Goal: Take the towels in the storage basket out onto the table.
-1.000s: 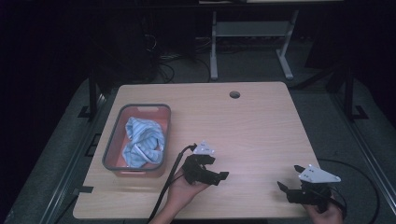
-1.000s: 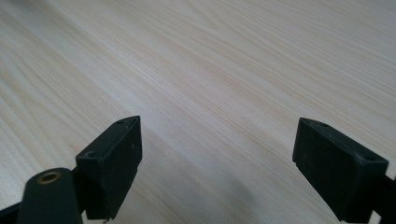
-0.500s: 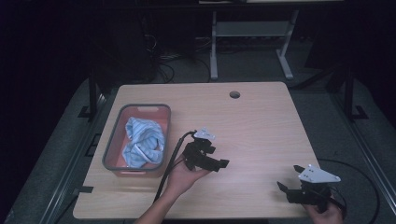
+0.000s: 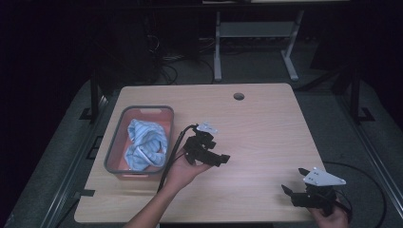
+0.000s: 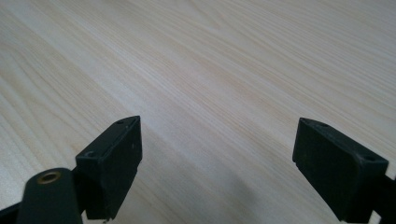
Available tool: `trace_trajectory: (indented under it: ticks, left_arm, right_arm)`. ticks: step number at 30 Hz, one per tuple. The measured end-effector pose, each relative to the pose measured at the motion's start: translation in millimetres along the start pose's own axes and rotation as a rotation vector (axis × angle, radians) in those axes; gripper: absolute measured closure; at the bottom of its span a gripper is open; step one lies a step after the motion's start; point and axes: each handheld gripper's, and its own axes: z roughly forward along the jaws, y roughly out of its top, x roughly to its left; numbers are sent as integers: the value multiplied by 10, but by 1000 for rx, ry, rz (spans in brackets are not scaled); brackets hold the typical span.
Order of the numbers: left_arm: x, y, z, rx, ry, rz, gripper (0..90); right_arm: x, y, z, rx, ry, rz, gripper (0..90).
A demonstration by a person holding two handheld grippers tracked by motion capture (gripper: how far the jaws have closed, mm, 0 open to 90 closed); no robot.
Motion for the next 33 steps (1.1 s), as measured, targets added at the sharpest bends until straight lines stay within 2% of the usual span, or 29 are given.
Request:
trace_trajectory:
  ticks: [2,3,13,14,17,22,26,33]
  left_arm:
    - [42,22,-44,12,1,8,240]
    - [79,37,-86,3,1,-7,239]
    - [252,38,-301,-1,29,-48,239]
    - [272,34,-333,-13,32,-57,240]
    - [319,28,-406,-2,41,-65,244]
    - [430,21,-570,-17,37,-95,247]
    - [517,-9,-717,-33,52,-120,247]
    - [634,-88,-897,-32,85,-139,247]
  right_arm:
    - [-7,-1,-2,0,0,4,152]
    - [-12,-2,-2,0,0,3,152]
    - [-3,4,-2,-2,1,3,152]
    - [-2,5,-2,-2,0,2,152]
    - [2,5,-2,-1,0,0,152]
    - [-8,6,-14,-2,-3,2,152]
    - [-2,6,-18,-4,-4,2,152]
    - [0,5,-25,-8,-5,5,152]
